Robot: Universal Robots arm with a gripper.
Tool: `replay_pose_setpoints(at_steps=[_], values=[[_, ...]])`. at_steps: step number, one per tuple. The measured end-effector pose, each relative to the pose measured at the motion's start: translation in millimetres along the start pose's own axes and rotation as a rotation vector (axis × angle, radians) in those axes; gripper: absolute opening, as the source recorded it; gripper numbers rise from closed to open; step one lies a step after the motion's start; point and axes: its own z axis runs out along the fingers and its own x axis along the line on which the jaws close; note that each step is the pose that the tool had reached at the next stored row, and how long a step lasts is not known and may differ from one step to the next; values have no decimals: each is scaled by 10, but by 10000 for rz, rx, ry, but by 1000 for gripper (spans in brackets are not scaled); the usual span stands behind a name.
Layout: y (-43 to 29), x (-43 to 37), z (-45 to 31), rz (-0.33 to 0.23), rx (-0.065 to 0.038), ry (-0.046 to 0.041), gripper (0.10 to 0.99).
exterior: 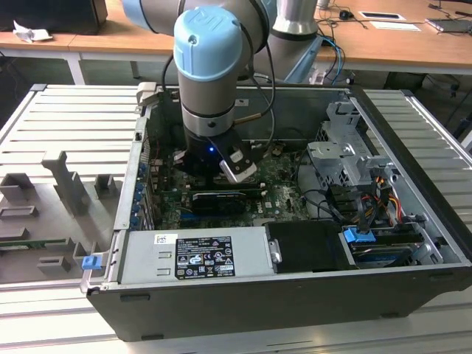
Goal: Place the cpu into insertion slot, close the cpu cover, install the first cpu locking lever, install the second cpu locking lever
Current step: 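Install the second cpu locking lever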
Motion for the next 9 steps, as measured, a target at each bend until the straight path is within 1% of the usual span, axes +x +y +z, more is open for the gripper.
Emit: replay_pose_setpoints(at_steps=[1,4,7,8,9], values=[[0,11,8,-9,-53,-4,106],[-3,17,24,-25,-140,-9,106],[0,16,13,-30,-146,-12,106],[3,16,-1,-31,-146,-12,106],[10,14,-37,-30,-145,-10,106]])
